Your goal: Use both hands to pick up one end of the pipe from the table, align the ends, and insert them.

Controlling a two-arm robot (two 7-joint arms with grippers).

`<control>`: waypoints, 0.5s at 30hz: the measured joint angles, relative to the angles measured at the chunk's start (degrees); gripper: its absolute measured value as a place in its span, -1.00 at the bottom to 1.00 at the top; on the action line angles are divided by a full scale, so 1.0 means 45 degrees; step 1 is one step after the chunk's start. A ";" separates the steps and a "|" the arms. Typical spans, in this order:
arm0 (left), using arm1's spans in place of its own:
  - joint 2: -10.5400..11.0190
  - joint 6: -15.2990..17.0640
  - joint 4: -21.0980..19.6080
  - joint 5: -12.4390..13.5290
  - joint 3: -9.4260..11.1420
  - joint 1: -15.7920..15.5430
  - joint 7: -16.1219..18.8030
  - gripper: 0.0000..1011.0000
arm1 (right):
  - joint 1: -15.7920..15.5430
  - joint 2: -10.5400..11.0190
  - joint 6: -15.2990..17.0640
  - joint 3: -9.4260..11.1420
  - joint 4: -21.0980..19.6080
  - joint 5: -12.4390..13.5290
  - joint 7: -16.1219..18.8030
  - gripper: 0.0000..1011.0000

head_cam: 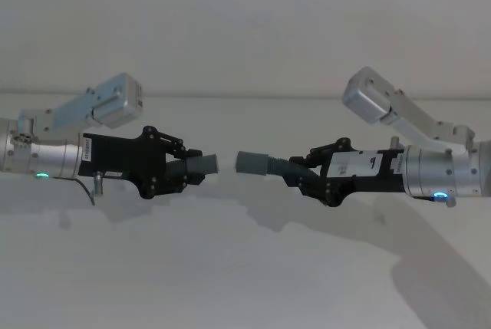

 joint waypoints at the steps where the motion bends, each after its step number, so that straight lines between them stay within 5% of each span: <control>1: 0.0003 -0.0006 0.0003 -0.0015 0.0004 -0.0003 -0.0001 -0.29 | 0.0013 -0.0010 -0.0002 -0.0015 0.0008 0.0001 -0.0002 -0.44; 15: 0.0109 -0.0031 0.0035 -0.0199 0.0146 -0.0088 -0.0136 -0.29 | 0.0241 -0.0170 -0.0085 -0.0265 0.0163 0.0062 -0.0025 -0.44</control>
